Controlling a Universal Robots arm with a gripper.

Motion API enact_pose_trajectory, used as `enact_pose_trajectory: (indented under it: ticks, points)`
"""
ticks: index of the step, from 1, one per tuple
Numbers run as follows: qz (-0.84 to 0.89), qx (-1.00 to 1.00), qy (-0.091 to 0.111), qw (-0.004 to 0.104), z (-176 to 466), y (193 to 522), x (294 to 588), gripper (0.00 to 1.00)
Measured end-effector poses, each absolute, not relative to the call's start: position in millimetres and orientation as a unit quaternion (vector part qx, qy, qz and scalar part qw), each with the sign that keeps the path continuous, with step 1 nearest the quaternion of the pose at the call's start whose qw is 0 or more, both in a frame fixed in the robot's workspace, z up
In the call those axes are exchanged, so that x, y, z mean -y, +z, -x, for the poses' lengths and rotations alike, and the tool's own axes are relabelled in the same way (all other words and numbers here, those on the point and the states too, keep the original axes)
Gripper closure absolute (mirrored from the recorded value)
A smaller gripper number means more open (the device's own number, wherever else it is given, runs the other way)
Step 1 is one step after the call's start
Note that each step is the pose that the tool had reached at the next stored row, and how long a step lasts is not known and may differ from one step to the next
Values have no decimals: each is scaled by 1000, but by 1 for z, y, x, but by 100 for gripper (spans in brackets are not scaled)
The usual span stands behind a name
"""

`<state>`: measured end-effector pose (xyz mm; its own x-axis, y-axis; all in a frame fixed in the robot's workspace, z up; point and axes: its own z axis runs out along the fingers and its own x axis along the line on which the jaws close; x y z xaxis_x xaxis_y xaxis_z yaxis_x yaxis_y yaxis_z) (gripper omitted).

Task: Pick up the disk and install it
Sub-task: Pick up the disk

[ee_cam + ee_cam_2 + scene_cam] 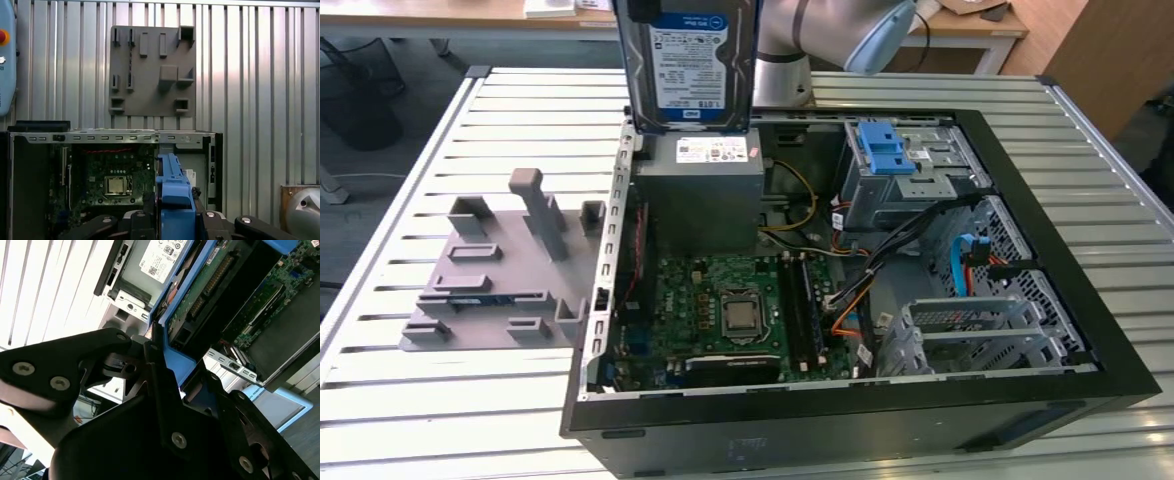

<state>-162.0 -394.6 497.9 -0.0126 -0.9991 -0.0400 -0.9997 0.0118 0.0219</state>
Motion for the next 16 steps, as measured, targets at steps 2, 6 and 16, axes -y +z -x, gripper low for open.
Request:
enact_pose_trajectory:
  ticks: [2, 6, 16]
  points:
    - [703, -711, 22, 7, 160, 498, 396, 64]
    - [703, -711, 22, 7, 160, 498, 397, 64]
    - [703, -711, 22, 7, 156, 498, 402, 64]
